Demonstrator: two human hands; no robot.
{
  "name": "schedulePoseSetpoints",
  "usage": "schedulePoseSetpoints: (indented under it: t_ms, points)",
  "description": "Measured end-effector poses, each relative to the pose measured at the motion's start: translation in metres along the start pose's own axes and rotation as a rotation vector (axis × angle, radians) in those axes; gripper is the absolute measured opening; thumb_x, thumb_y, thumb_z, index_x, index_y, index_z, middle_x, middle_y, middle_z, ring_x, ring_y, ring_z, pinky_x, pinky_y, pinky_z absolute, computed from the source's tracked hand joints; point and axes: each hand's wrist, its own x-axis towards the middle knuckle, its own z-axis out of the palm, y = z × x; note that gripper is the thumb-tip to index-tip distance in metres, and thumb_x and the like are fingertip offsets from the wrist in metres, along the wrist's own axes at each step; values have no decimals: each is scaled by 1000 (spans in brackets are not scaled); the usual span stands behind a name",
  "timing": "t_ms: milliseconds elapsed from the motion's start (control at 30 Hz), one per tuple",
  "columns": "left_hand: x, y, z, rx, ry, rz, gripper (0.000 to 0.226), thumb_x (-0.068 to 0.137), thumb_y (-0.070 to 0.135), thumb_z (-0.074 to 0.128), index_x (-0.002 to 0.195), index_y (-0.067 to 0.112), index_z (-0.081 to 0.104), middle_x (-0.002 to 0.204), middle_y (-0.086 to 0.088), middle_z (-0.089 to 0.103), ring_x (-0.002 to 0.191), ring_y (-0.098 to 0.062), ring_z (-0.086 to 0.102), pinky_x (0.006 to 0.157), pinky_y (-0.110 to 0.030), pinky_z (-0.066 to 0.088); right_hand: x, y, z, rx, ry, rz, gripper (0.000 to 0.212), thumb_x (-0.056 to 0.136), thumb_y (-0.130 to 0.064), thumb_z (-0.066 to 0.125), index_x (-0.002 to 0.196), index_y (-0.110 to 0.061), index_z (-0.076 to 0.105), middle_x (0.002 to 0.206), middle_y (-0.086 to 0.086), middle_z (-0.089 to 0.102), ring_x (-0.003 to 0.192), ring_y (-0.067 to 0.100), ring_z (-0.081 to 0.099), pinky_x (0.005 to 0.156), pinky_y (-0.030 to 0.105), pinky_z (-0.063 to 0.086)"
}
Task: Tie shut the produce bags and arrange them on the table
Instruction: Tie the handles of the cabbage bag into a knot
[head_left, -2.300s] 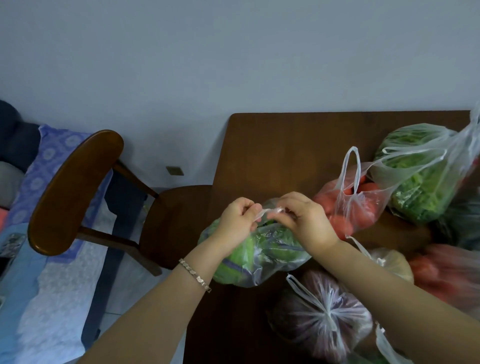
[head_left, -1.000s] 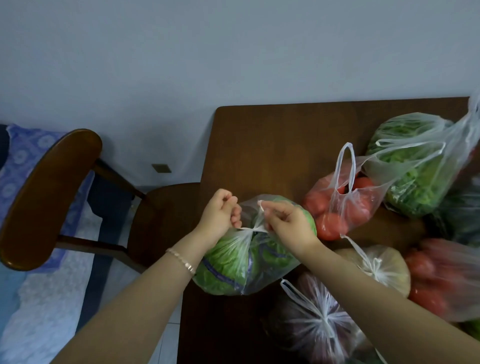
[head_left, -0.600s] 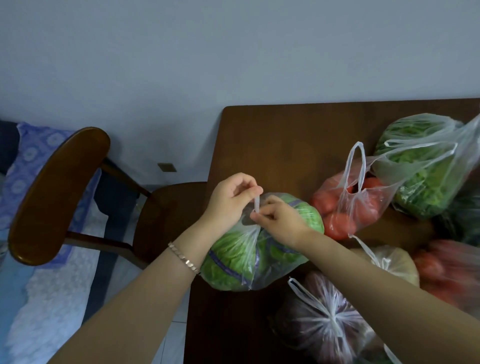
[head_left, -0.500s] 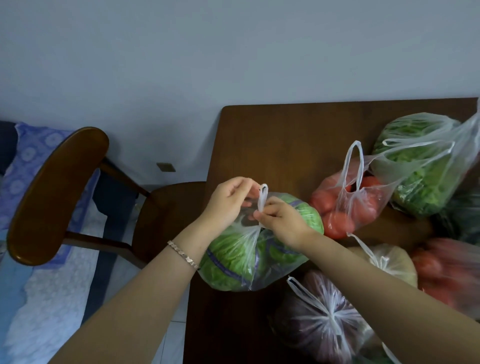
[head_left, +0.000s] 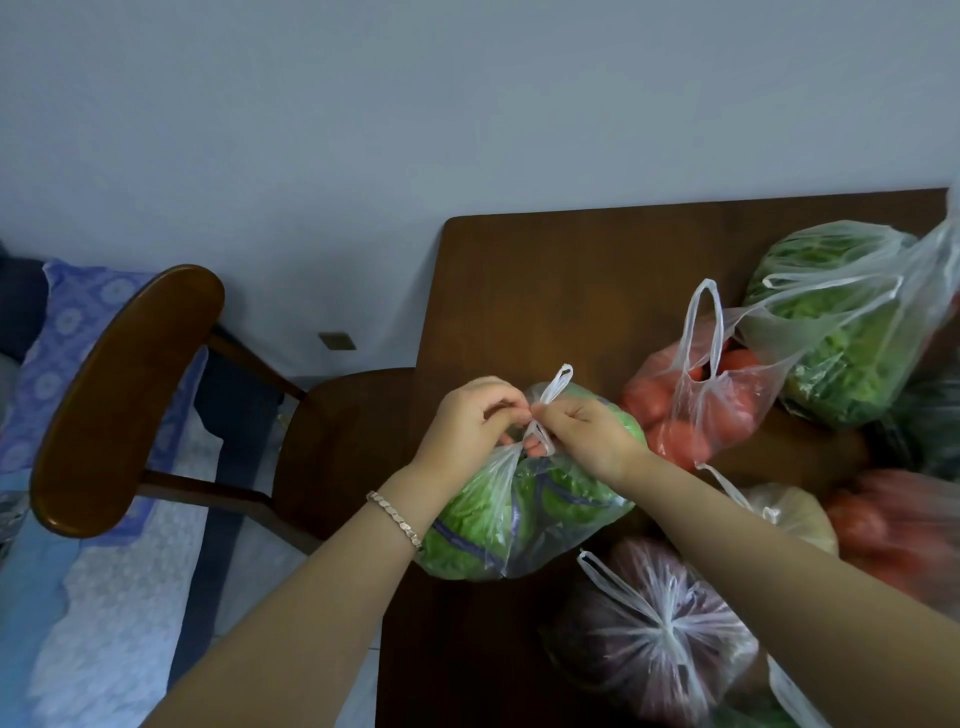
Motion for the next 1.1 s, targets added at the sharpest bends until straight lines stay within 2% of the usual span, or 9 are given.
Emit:
schedulePoseSetpoints:
  t_ms: [167, 300, 467, 600, 767, 900, 967, 1033, 1100]
  points:
    - [1, -3, -5, 267, -50, 174, 13, 88, 4, 51, 77, 11, 53, 84, 7, 47, 76, -4, 47, 70, -13, 37, -4, 0, -1, -6, 52, -54, 29, 93, -16, 50, 75, -2, 67, 63, -3, 66, 56, -5, 61, 56, 4, 45]
    - [-12, -16, -9, 114, 7, -86, 15, 90, 5, 50, 80, 15, 54, 87, 4, 59, 76, -4, 56, 70, -10, 44, -3, 2, -1, 49, 139, -94, 16, 89, -7, 55, 82, -2, 69, 48, -12, 63, 48, -7, 56, 51, 5, 42]
    - [-10, -12, -8, -197, 42, -318, 21, 84, -2, 58, 78, 18, 57, 75, -3, 65, 65, -1, 66, 66, -15, 51, -1, 0, -2, 111, 119, -30, 24, 92, -8, 51, 72, -11, 64, 46, -8, 65, 46, -2, 59, 51, 9, 46]
    - [2, -1, -8, -25, -149, -257, 22, 83, 13, 61, 81, 34, 66, 69, 7, 67, 65, 0, 60, 68, -15, 46, 0, 3, -3, 128, 92, -46, 28, 92, -5, 50, 68, -12, 64, 56, -3, 67, 52, 2, 62, 60, 13, 50]
    - [11, 3, -11, 68, -314, -214, 15, 81, 26, 66, 70, 30, 75, 51, 7, 55, 46, -2, 38, 48, -14, 31, 2, 11, -2, 27, 147, -78, 28, 90, -7, 54, 66, -15, 66, 54, -7, 64, 53, 1, 58, 58, 12, 47]
    - [12, 3, -13, 53, -384, -259, 15, 81, 31, 67, 68, 37, 74, 44, 12, 48, 51, -16, 33, 52, -27, 27, 0, 20, 3, -111, 216, -199, 33, 87, -9, 57, 60, -26, 65, 80, 0, 66, 81, 10, 61, 80, 23, 47]
    - [10, 2, -14, 58, -383, -252, 13, 79, 30, 69, 70, 38, 74, 47, 11, 50, 52, -15, 36, 53, -28, 28, 0, 22, 4, -133, 258, -247, 30, 86, -9, 59, 62, -26, 66, 89, 0, 61, 87, 0, 58, 82, 14, 45]
    - [6, -1, -14, 38, -353, -250, 10, 79, 27, 70, 73, 34, 75, 49, 11, 52, 49, -6, 39, 53, -21, 31, 3, 20, 4, -102, 285, -257, 21, 85, -7, 60, 71, -19, 69, 87, -8, 55, 80, -15, 53, 70, -2, 39]
    - [1, -3, -11, 7, -290, -237, 9, 80, 23, 69, 77, 28, 75, 43, 14, 50, 44, -1, 36, 48, -12, 29, 5, 19, 4, -90, 301, -245, 18, 86, -7, 59, 73, -17, 68, 84, -12, 52, 76, -12, 54, 64, -4, 38]
